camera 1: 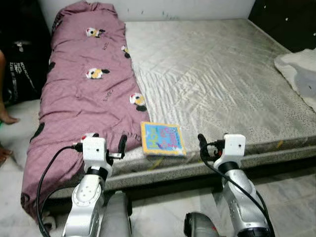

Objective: Clean up the room

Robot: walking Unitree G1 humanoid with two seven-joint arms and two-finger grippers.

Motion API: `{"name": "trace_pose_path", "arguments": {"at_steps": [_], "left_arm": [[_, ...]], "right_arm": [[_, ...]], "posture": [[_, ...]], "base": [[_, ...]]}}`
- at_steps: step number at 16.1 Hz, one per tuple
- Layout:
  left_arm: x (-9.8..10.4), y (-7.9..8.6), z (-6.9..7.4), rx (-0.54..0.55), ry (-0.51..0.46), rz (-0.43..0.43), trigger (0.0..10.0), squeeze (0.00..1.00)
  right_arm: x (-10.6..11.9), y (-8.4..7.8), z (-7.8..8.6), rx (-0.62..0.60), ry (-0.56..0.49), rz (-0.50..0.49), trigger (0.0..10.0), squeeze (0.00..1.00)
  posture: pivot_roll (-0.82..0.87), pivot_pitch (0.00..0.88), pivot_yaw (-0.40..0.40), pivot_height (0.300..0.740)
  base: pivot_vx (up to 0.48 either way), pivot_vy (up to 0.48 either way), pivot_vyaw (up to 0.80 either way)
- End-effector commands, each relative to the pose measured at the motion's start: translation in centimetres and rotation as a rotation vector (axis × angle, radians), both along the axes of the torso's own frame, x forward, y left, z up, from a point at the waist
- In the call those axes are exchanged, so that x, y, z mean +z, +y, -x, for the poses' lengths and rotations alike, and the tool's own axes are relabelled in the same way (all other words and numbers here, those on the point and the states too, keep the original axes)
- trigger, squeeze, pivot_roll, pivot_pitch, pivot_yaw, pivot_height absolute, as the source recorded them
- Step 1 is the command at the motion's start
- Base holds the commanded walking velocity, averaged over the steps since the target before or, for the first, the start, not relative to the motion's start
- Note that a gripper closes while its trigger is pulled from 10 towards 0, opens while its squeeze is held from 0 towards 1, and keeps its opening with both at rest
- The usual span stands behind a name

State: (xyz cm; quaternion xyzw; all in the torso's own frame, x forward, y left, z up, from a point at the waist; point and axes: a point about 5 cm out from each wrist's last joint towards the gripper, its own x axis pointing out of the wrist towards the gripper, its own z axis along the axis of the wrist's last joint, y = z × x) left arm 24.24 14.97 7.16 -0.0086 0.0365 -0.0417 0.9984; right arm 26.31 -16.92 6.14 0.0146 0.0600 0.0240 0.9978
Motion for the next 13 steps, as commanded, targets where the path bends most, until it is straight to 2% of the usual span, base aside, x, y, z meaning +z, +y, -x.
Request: {"name": "trace_pose_path", "arguments": {"at_steps": [1,10,13], "left_arm": [[0.34,0.09,-0.02,0.0,-0.016,-0.001,10.0,0.0],[0.2,0.04,-0.01,0.006,-0.003,0.003,10.0,0.0],[-0.12,0.03,-0.02,0.036,0.022,-0.001,10.0,0.0]], "right_arm": [[0.23,-0.1,-0.07,0.0,-0.007,0.009,10.0,0.0],[0.19,-0.01,-0.02,0.008,-0.006,0.013,10.0,0.0],[0.22,-0.02,0.14,0.018,-0.008,0.013,10.0,0.0]], "posture": [[-0.02,0.078,-0.009,0.655],[-0.02,0.082,-0.011,0.655],[-0.02,0.086,-0.014,0.655]], "base": [[0.341,0.0,0.0],[0.32,0.0,0.0],[0.0,0.0,0.0]]}}
